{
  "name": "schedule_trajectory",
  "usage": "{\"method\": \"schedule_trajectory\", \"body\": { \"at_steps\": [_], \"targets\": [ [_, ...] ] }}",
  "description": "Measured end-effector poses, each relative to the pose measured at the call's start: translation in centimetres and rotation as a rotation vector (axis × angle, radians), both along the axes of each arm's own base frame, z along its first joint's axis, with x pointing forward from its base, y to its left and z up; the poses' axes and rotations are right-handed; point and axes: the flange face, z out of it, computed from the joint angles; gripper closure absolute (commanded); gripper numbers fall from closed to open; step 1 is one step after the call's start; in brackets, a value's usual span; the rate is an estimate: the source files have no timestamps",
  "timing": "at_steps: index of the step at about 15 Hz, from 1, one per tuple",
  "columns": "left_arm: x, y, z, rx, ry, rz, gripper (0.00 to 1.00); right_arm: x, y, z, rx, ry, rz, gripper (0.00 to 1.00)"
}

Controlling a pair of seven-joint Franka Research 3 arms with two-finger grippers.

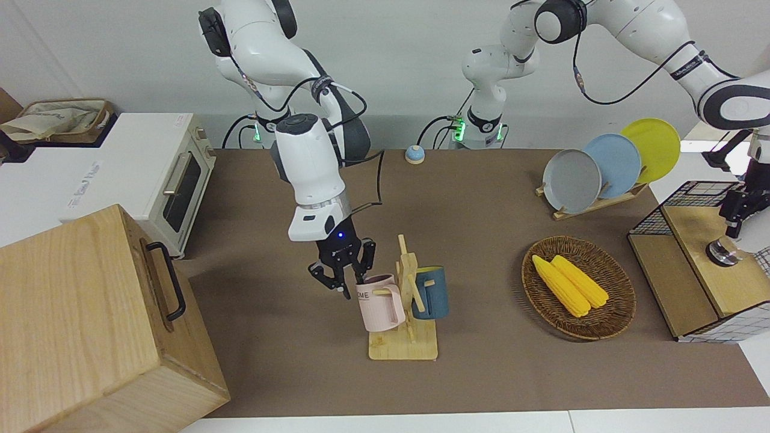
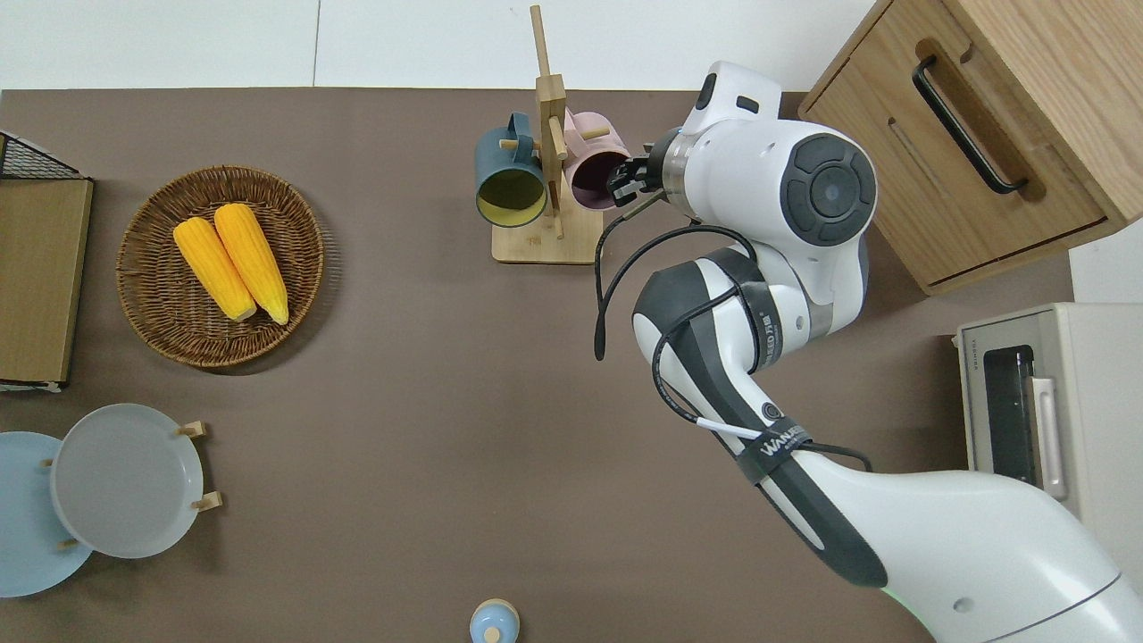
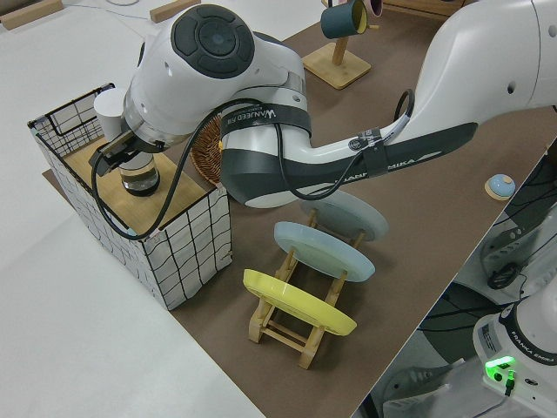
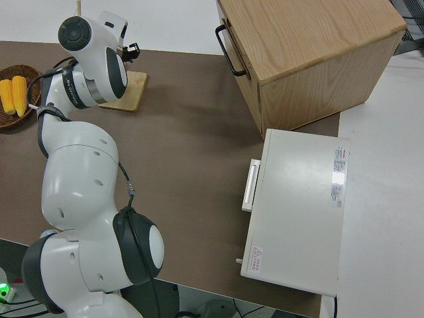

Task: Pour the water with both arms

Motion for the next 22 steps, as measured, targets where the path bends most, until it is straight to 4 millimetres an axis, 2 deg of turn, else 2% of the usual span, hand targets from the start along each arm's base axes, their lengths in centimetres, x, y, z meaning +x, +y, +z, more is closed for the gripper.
{"method": "schedule_trajectory", "body": {
  "at_steps": [4,8,9,10,11,12,22],
  "targets": [
    [0.46,-0.46,-0.39,-0.008,-0.011,-0.005,0.24,0.14,0.22,0.04,0.005,-0.003,0.002,0.831],
    [0.56,-0.48,-0.25,-0.010,-0.024,-0.001,0.26,0.21,0.38,0.01,0.007,-0.003,0.003,0.994],
    [0.59,-0.47,-0.12,-0.008,-0.027,0.000,0.31,0.22,0.38,0.00,0.007,-0.003,0.003,1.000],
    [0.62,-0.45,0.00,-0.005,-0.031,0.001,0.52,0.28,0.22,-0.02,0.006,-0.004,0.001,1.000],
    [0.62,-0.41,0.11,-0.002,-0.035,0.004,0.86,0.40,-0.07,-0.03,0.004,-0.004,-0.004,1.000],
    [0.61,-0.35,0.16,-0.001,-0.038,0.006,1.00,0.40,-0.05,-0.02,0.004,-0.005,-0.003,1.000],
    [0.66,-0.24,0.47,-0.006,-0.050,0.015,1.00,0.28,0.61,0.51,-0.019,-0.029,0.015,1.000]
  ]
}}
